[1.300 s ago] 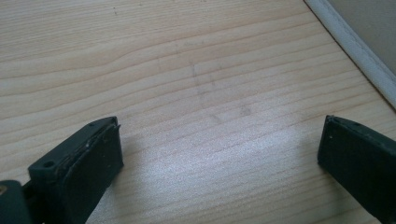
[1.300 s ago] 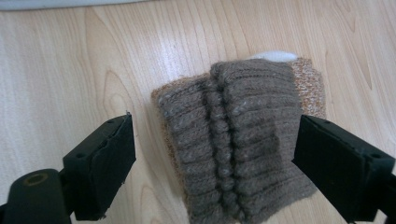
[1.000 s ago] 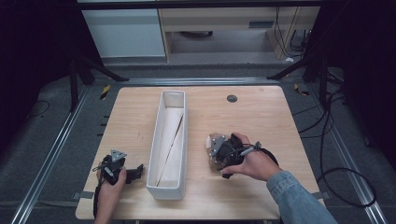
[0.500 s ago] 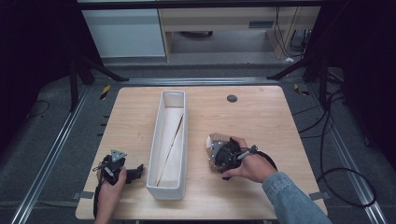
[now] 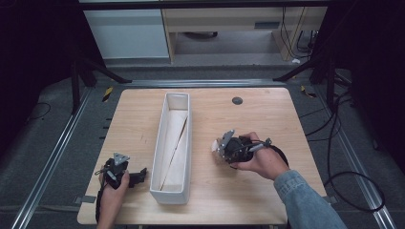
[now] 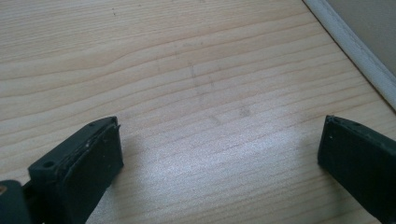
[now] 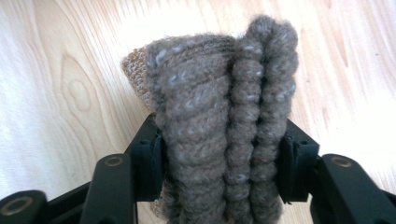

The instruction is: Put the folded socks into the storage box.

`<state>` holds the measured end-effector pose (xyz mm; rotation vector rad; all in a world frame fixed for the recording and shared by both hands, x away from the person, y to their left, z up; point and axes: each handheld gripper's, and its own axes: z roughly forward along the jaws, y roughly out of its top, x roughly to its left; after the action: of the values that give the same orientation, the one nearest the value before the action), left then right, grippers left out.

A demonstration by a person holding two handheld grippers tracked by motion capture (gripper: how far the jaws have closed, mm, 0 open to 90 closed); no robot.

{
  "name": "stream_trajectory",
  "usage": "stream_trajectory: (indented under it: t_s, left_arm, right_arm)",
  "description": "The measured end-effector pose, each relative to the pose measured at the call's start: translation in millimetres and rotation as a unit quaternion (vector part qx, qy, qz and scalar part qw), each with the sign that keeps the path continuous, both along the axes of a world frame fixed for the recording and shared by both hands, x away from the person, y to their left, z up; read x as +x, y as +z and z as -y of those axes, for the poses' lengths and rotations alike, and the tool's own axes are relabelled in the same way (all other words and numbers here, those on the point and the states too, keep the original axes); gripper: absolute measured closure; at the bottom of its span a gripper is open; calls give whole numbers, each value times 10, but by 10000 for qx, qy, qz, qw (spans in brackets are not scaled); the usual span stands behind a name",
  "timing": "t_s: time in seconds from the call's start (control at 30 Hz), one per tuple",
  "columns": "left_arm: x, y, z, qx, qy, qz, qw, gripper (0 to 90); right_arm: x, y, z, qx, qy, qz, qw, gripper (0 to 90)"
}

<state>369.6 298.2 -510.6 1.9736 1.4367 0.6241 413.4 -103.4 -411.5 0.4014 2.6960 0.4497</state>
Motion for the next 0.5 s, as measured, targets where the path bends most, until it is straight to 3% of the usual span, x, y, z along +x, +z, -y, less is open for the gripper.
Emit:
stream_trajectory:
  t_s: [0.33,0.5]
  left_arm:
    - [-9,-1,5,11,25,19,10000,0]
    - [-12,0,5,18,17,17,10000,0]
  right_arm:
    - [-9,358,59,265,-143,17,9995,476]
    - [-10,437,46,195,-157,-4,9997,479]
